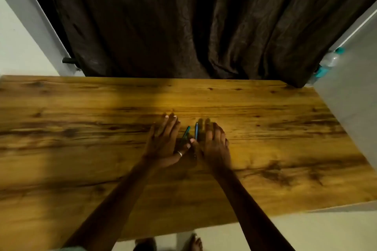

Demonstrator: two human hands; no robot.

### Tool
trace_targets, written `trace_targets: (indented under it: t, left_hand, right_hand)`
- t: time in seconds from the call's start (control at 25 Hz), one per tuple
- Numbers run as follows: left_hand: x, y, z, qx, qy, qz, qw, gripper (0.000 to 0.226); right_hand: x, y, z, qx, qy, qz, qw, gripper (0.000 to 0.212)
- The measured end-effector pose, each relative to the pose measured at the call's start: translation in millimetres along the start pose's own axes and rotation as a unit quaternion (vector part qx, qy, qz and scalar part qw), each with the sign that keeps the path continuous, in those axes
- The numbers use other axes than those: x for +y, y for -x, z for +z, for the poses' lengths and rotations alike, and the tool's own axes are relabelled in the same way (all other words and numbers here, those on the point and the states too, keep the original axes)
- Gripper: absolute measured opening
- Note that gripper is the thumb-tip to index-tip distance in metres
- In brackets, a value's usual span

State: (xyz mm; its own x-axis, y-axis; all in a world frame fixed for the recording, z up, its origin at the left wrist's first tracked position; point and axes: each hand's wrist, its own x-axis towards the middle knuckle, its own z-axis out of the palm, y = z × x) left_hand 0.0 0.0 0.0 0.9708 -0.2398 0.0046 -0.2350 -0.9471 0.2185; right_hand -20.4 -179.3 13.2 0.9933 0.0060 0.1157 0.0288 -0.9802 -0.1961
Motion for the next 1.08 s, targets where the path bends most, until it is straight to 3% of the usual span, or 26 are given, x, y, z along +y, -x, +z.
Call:
trace_targets:
  t: [0.16,0.36,0.56,0.68,0.76,0.88,0.96,1.08]
  left_hand:
    - [-6.0,-24.9,5.4,0.044,-0.002,0.016,0.999,0.074]
    - [-2.8,-34.7,12.4,-0.018,-0.053,0.007,0.998,0.061]
    - [8.3,-32.1,27.5,0.066,-0.030,0.030,0.997,0.042]
    - [11.8,-31.2,36.2,0.114,-0.020,0.041,0.992,0.036]
    - [12.2,-31.4,41.0,0.133,-0.010,0.047,0.990,0.035]
    - [11.8,-25.2,41.4,0.145,0.053,0.037,0.987,0.031]
    - [13.4,-15.8,40.6,0.174,0.113,0.042,0.977,0.019]
    - [20.4,-2.3,33.7,0.206,0.227,0.059,0.950,0.011]
  right_hand:
    - [3.7,-27.4,13.2,0.040,-0.071,-0.024,0.996,0.057]
    - [1.6,-53.0,42.3,0.051,-0.073,-0.052,0.995,0.035]
    - [-0.9,-55.0,47.9,0.051,-0.042,-0.072,0.995,0.016]
    - [-1.1,-56.3,38.9,0.036,-0.042,-0.054,0.997,0.031]
    - [2.1,-60.3,37.1,0.050,-0.053,-0.047,0.996,0.029]
    - [7.7,-61.1,42.4,0.071,-0.141,-0.037,0.987,0.024]
    - [12.8,-60.3,43.9,0.076,-0.276,-0.016,0.958,0.020]
    - [14.4,-57.5,34.5,0.113,-0.362,-0.016,0.925,0.013]
